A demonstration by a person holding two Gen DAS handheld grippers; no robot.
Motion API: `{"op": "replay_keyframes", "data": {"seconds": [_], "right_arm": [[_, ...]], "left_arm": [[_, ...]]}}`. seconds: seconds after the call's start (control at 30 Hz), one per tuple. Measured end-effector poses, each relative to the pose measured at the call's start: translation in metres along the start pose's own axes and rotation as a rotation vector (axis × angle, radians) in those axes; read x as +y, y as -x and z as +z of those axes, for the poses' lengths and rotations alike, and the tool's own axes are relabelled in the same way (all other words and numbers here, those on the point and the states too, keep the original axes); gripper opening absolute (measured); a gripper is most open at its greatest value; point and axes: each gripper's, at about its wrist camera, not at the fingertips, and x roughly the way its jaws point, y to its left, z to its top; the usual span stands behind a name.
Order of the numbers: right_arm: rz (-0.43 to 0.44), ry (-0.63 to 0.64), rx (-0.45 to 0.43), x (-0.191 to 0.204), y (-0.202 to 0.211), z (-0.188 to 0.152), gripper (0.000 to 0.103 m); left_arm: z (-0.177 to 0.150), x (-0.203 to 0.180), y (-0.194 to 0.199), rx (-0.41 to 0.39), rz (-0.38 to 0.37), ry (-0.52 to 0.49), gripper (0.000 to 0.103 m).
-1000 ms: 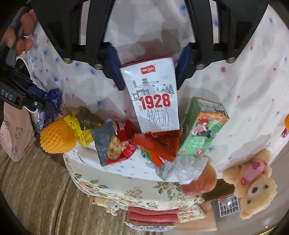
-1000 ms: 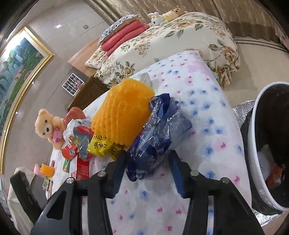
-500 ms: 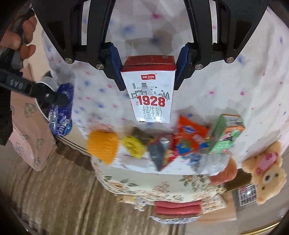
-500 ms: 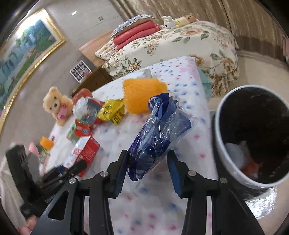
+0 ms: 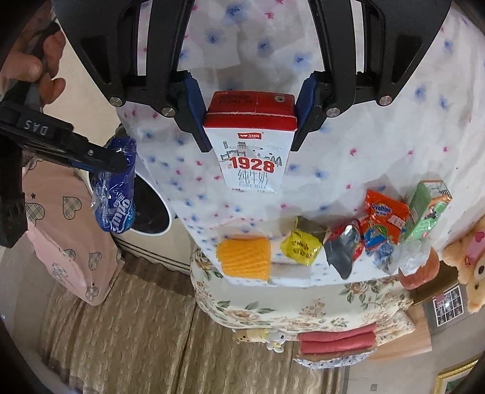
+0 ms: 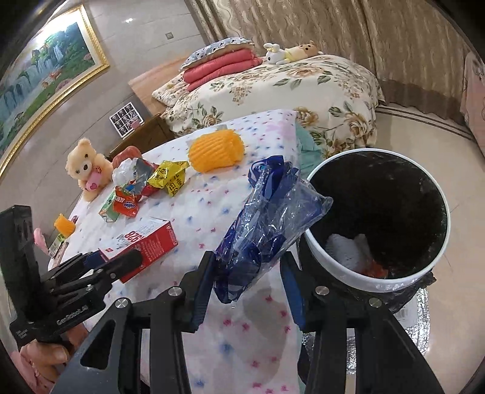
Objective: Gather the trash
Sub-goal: 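Carry the milk carton and blue plastic bag over the bin with both tools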
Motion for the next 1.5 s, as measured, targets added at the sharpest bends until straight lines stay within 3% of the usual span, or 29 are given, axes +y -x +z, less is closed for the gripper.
{"op": "replay_keyframes", "data": {"seconds": [0.23, 0.33, 0.5, 0.6, 0.67, 0.77, 0.8, 0.83, 0.87, 1.17, 1.5], "right_arm": [[0.002, 0.206, 0.086, 0.033, -0.019, -0.004, 0.048], [0.012, 0.223, 0.117, 0.039, -0.031, -0.002, 0.053], [0.086, 0.042, 0.1, 0.022, -0.029, -0.004, 0.076], [0.112, -0.106, 0.049, 0.012, -0.025, -0.01, 0.076], [0.084, -0.146, -0.008, 0.013, -0.024, -0.012, 0.076], [0.055, -0.168, -0.025, 0.015, -0.034, -0.013, 0.072], [0.032, -0.158, -0.033, 0.017, -0.035, -0.013, 0.064], [0.019, -0.147, -0.043, 0.017, -0.034, -0.011, 0.054], [0.026, -0.137, -0.04, 0.018, -0.035, -0.01, 0.033], [-0.055, -0.04, -0.067, 0.011, -0.01, -0.012, 0.033], [-0.156, -0.091, -0.104, -0.04, 0.022, -0.013, 0.033]], "left_arm": [[-0.01, 0.014, 0.0, 0.017, 0.019, 0.022, 0.051], [-0.013, 0.025, -0.002, 0.033, 0.041, 0.037, 0.051], [-0.017, 0.04, -0.003, 0.039, 0.041, 0.078, 0.051], [-0.018, 0.041, -0.003, 0.031, 0.04, 0.084, 0.051], [-0.019, 0.04, -0.003, 0.028, 0.042, 0.081, 0.051], [-0.02, 0.037, -0.004, 0.023, 0.046, 0.071, 0.051], [-0.021, 0.036, -0.004, 0.02, 0.052, 0.066, 0.05], [-0.021, 0.035, -0.004, 0.017, 0.055, 0.064, 0.05], [-0.021, 0.033, -0.004, 0.015, 0.053, 0.065, 0.05], [-0.013, 0.007, -0.006, 0.004, 0.012, 0.017, 0.05], [0.003, -0.045, -0.017, 0.0, -0.054, -0.082, 0.05]]}}
